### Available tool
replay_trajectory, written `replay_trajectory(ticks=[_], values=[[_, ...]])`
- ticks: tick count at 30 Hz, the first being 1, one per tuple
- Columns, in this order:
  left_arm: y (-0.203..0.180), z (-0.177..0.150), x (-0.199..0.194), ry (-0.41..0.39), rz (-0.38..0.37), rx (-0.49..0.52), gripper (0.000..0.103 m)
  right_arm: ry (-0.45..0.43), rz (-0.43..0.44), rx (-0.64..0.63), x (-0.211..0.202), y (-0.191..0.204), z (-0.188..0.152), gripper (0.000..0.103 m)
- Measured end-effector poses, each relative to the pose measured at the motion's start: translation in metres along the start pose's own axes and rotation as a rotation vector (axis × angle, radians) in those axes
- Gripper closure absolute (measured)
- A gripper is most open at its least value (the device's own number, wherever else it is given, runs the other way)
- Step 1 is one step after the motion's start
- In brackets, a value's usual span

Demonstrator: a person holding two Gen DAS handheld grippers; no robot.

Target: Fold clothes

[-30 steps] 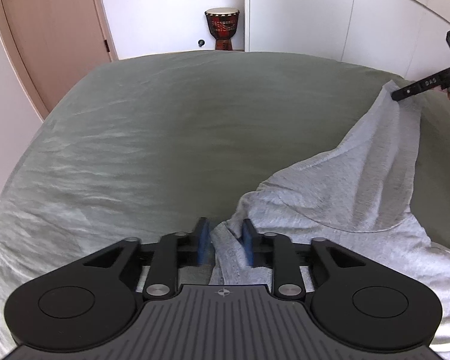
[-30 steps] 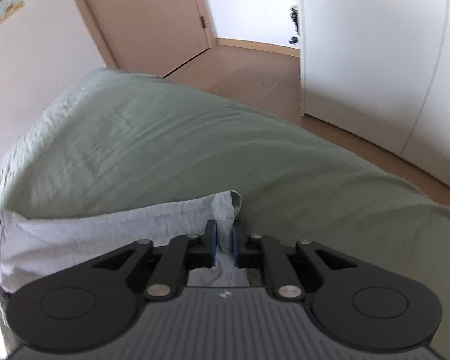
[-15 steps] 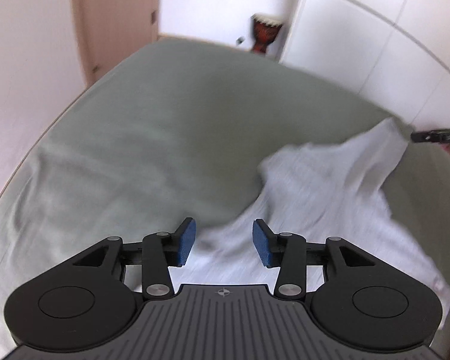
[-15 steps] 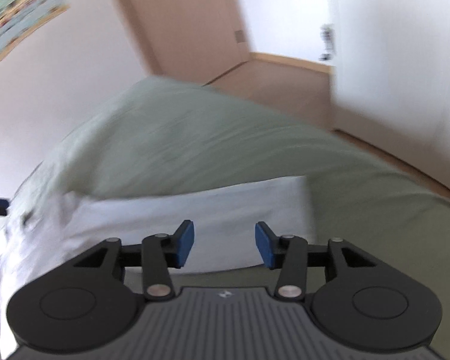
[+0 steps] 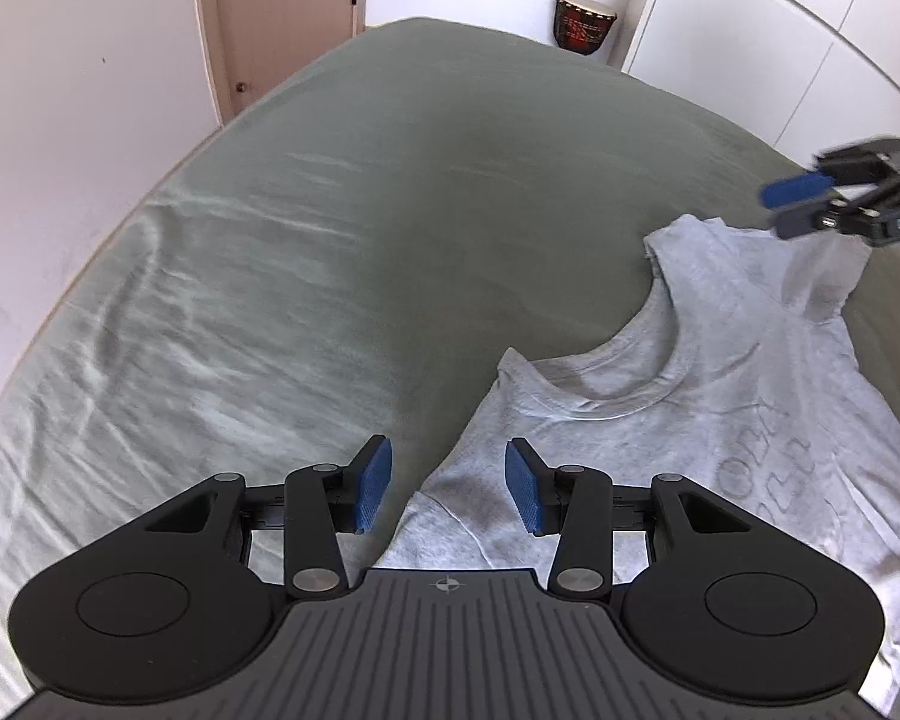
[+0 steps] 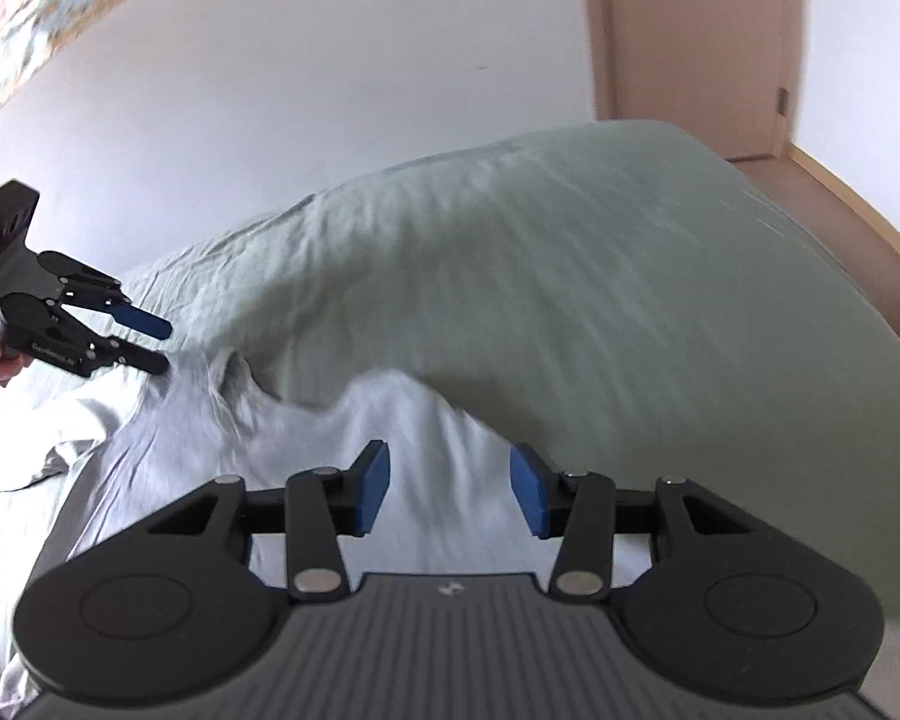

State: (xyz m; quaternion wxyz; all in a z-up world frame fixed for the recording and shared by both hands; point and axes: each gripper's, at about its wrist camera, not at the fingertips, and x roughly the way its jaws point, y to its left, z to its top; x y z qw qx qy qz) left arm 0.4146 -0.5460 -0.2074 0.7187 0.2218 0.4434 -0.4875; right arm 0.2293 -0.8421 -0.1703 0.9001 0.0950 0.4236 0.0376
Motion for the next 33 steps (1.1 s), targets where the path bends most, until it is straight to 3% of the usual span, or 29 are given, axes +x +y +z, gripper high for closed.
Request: replay_trajectory(ticks=[7, 8, 9, 11, 12, 14, 15, 16, 21, 23, 27, 30, 33], values=[[0.009, -0.005, 0.014, -0.016, -0.034, -0.005, 0.062, 0.148, -0.053, -0.141, 0.069, 0.036, 0.037, 0.055], [0.010, -0.005, 0.015, -0.021, -0.042, -0.013, 0.062, 0.169, -0.058, -0.149, 0.074, 0.036, 0.038, 0.062], [0.011, -0.006, 0.015, -0.024, -0.047, -0.016, 0.062, 0.207, -0.056, -0.158, 0.082, 0.037, 0.037, 0.076], [0.010, -0.007, 0.014, -0.029, -0.045, 0.002, 0.062, 0.236, -0.047, -0.172, 0.088, 0.038, 0.034, 0.079], [0.009, -0.008, 0.014, -0.031, -0.043, 0.006, 0.062, 0.232, -0.032, -0.173, 0.088, 0.037, 0.033, 0.089], [0.008, -0.009, 0.012, -0.031, -0.039, 0.013, 0.077, 0.223, -0.019, -0.171, 0.087, 0.037, 0.033, 0.095], [0.007, -0.009, 0.011, -0.031, -0.036, 0.012, 0.091, 0.211, -0.021, -0.178, 0.086, 0.038, 0.033, 0.096], [0.008, -0.010, 0.010, -0.030, -0.031, 0.002, 0.095, 0.196, -0.027, -0.188, 0.085, 0.040, 0.033, 0.096], [0.006, -0.017, 0.004, -0.033, 0.040, -0.050, 0.096, 0.139, -0.035, -0.158, 0.090, 0.039, 0.032, 0.095], [0.001, -0.019, 0.005, -0.046, 0.067, -0.073, 0.095, 0.118, -0.050, -0.121, 0.095, 0.036, 0.029, 0.089], [0.004, -0.022, -0.002, -0.074, 0.067, -0.135, 0.085, 0.044, -0.075, -0.038, 0.082, 0.033, 0.027, 0.058], [0.012, -0.032, -0.031, -0.139, 0.066, -0.186, 0.073, -0.049, -0.062, 0.027, 0.043, 0.028, 0.020, 0.048], [0.022, -0.052, -0.061, -0.156, 0.059, -0.241, 0.071, -0.107, -0.015, 0.117, 0.000, 0.020, -0.003, 0.043]])
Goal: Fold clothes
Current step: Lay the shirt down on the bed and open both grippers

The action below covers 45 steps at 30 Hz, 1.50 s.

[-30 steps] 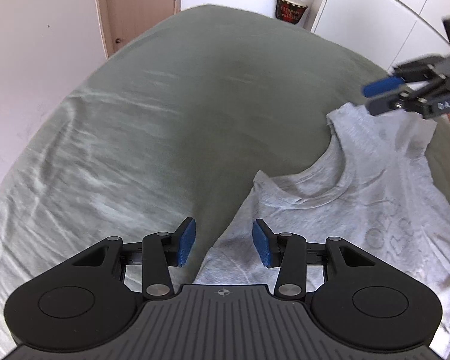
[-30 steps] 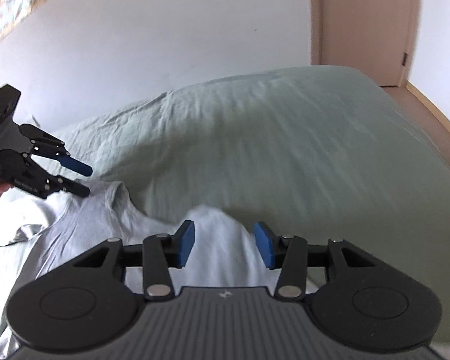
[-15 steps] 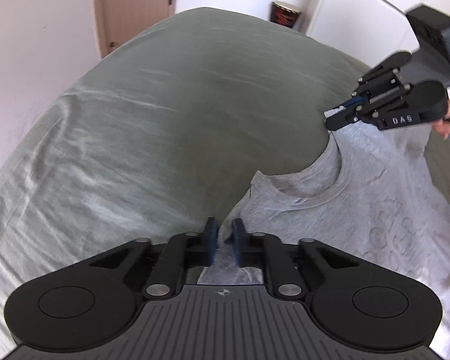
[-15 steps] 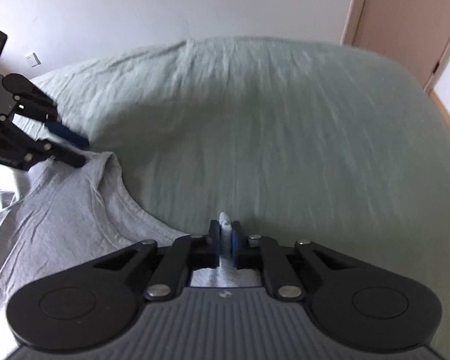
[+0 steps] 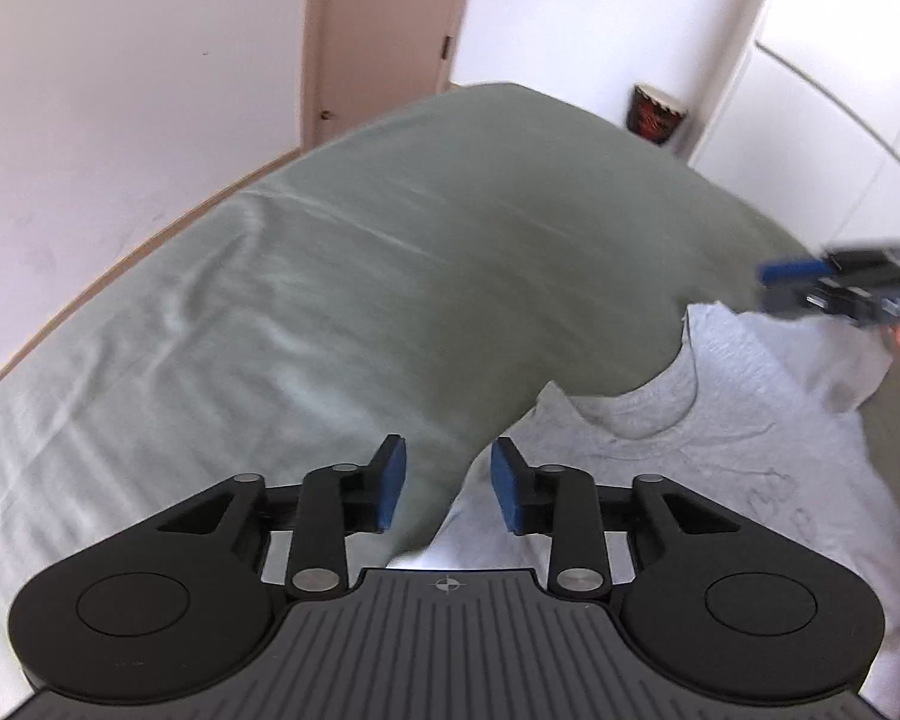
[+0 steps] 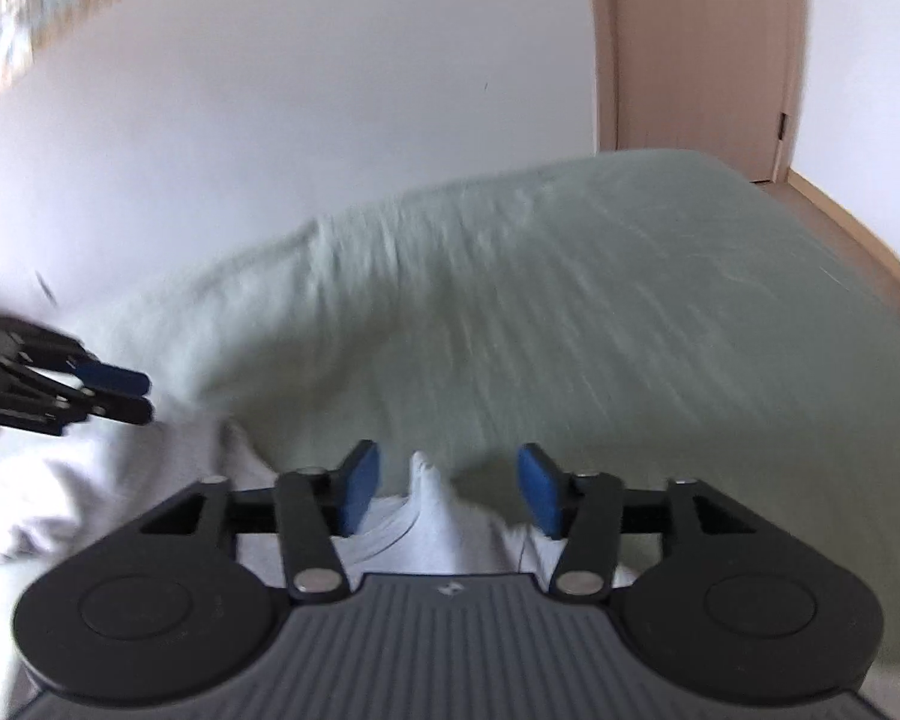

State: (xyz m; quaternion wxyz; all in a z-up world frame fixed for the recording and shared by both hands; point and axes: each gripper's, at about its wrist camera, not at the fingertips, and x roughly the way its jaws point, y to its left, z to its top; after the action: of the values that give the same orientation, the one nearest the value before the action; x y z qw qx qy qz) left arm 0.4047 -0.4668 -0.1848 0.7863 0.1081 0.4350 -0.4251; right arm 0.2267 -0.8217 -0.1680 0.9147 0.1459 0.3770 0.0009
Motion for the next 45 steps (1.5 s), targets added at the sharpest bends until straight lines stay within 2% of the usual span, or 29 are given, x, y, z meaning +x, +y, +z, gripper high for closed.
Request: replay_trajectory(ticks=[3, 9, 15, 22, 24, 26, 29, 32, 33, 34, 36, 45], values=[[0.016, -0.019, -0.024, 0.021, 0.020, -0.020, 0.071, 0.000, 0.010, 0.061, -0.038, -0.010, -0.031, 0.043], [0.053, -0.105, -0.082, 0.144, 0.111, -0.074, 0.071, 0.033, -0.056, 0.190, -0.114, -0.029, -0.118, 0.043], [0.086, -0.163, -0.128, 0.142, 0.208, -0.146, 0.071, 0.028, -0.094, 0.314, -0.172, -0.029, -0.185, 0.041], [0.112, -0.178, -0.143, 0.133, 0.309, -0.131, 0.071, 0.016, -0.155, 0.406, -0.206, -0.021, -0.230, 0.038], [0.117, -0.176, -0.143, 0.115, 0.328, -0.124, 0.071, 0.016, -0.167, 0.415, -0.213, -0.015, -0.240, 0.038], [0.123, -0.176, -0.137, 0.128, 0.276, -0.119, 0.071, 0.019, -0.170, 0.412, -0.217, -0.008, -0.244, 0.038], [0.126, -0.178, -0.131, 0.132, 0.243, -0.100, 0.071, 0.023, -0.171, 0.407, -0.221, 0.002, -0.246, 0.038], [0.127, -0.181, -0.134, 0.128, 0.193, -0.110, 0.073, 0.025, -0.177, 0.407, -0.222, 0.008, -0.245, 0.038], [0.125, -0.183, -0.134, 0.131, 0.188, -0.099, 0.077, 0.026, -0.180, 0.408, -0.221, 0.010, -0.244, 0.038], [0.121, -0.184, -0.134, 0.135, 0.189, -0.082, 0.085, 0.026, -0.180, 0.408, -0.220, 0.010, -0.244, 0.038], [0.116, -0.185, -0.134, 0.142, 0.191, -0.059, 0.095, 0.024, -0.187, 0.412, -0.216, 0.014, -0.244, 0.038], [0.119, -0.201, -0.147, 0.167, 0.221, -0.168, 0.095, 0.033, -0.194, 0.379, -0.214, 0.030, -0.247, 0.038]])
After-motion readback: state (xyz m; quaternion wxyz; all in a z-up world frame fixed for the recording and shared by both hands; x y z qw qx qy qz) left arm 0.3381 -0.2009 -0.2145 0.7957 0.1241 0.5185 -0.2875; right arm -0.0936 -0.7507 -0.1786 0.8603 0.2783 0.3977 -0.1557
